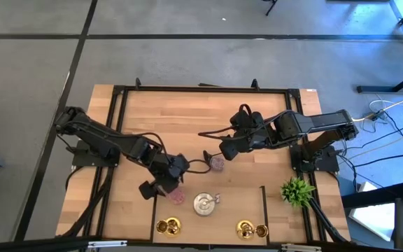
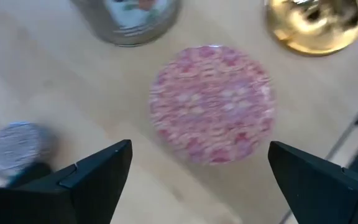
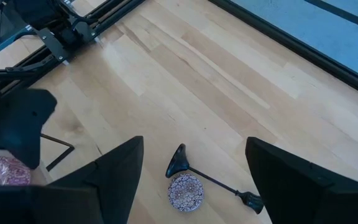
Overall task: Pick & Place candle stick holders
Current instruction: Put the black candle holder on the shelf
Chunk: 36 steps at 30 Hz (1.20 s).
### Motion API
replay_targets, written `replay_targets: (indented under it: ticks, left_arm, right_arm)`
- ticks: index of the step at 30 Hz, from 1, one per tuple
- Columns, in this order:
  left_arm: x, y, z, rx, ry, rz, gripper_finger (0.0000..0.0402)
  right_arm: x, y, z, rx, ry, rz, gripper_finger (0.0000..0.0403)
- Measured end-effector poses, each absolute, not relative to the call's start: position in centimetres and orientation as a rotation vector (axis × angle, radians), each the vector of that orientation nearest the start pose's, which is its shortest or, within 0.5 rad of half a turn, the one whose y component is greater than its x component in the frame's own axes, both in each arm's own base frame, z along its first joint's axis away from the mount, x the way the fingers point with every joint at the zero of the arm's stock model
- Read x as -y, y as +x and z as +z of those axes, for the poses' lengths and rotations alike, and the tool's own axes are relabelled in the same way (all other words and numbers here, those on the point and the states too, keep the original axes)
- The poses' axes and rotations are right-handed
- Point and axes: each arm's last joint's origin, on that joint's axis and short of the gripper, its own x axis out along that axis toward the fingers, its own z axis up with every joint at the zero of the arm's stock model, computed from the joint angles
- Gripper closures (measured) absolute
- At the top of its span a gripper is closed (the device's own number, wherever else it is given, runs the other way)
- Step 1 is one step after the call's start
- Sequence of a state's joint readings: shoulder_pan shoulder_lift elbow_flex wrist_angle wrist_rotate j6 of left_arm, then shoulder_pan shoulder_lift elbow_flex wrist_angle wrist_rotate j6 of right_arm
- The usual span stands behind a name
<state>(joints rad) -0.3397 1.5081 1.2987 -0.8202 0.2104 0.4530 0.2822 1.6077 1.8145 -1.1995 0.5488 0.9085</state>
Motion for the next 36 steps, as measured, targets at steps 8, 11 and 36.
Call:
replay_targets:
  ticks: [8, 11, 36]
  left_arm:
    - [9.5, 28.3, 30.5, -0.873, 0.662, -0.500, 0.0027]
    - [8.3, 28.5, 31.0, -0.873, 0.650, -0.322, 0.0027]
    - [-3.5, 33.1, 27.8, -0.937, -0.423, 0.067, 0.0027]
  right_arm:
    - [-7.1, 30.0, 39.9, -0.714, 0.432, -0.618, 0.0116]
    - [-7.1, 30.0, 39.9, -0.712, 0.429, -0.621, 0.0116]
    - [-5.2, 29.1, 39.3, -0.878, 0.151, -0.647, 0.0116]
